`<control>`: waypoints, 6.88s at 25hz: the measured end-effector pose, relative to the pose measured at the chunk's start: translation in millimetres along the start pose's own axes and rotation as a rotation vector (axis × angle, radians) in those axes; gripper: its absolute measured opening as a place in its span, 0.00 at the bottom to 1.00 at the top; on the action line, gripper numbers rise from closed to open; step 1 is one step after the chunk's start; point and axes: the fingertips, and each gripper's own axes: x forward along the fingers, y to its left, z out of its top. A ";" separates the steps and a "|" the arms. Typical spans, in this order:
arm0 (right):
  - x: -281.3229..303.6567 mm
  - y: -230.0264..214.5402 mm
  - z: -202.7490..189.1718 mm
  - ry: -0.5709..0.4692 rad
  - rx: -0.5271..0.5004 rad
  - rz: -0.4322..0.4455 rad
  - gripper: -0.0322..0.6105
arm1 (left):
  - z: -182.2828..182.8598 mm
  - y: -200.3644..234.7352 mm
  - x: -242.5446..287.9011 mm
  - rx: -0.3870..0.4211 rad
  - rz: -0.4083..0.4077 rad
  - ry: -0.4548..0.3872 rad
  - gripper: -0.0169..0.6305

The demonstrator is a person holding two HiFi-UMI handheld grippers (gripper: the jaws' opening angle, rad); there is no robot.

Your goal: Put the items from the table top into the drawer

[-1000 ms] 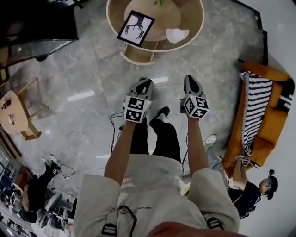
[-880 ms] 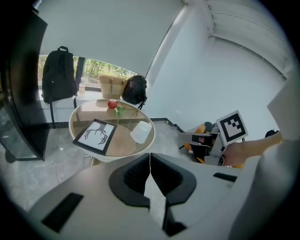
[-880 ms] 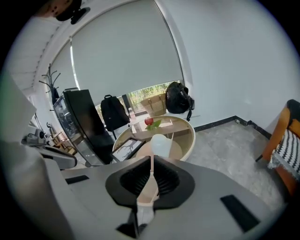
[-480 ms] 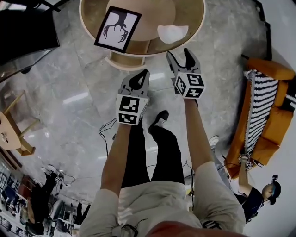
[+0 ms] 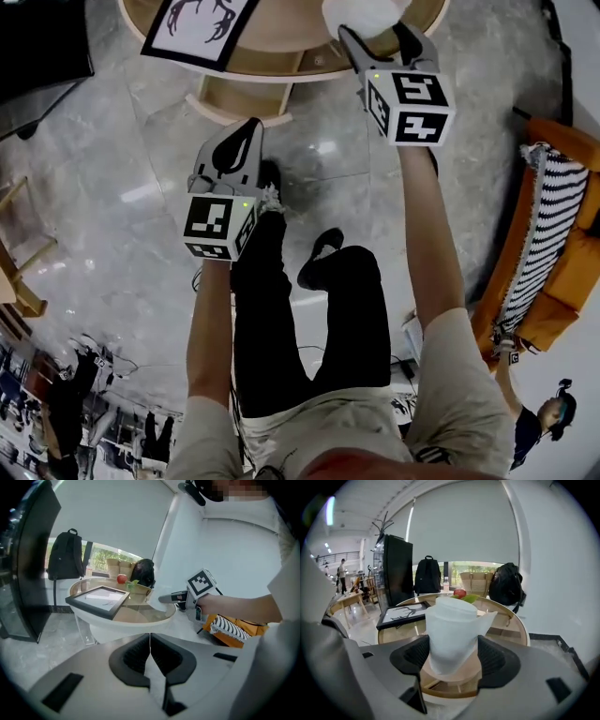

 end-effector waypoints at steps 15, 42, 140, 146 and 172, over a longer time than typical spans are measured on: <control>15.0 24.2 15.2 -0.314 -0.174 0.076 0.42 | -86.3 65.7 4.2 0.118 0.166 -0.192 0.06; 90.4 275.2 -195.9 -0.091 -0.525 0.641 0.42 | -198.2 126.2 29.3 0.062 0.257 -0.287 0.06; -55.3 298.8 -15.3 -0.746 -1.371 -0.063 0.11 | -122.1 129.7 -109.2 -0.045 0.438 -0.335 0.06; -73.1 335.2 -15.8 -0.862 -1.366 -0.013 0.11 | -127.0 133.7 -123.7 -0.073 0.481 -0.361 0.06; 27.3 336.5 -203.9 -0.671 -1.202 0.257 0.11 | -245.4 152.4 -8.2 -0.154 0.399 -0.290 0.06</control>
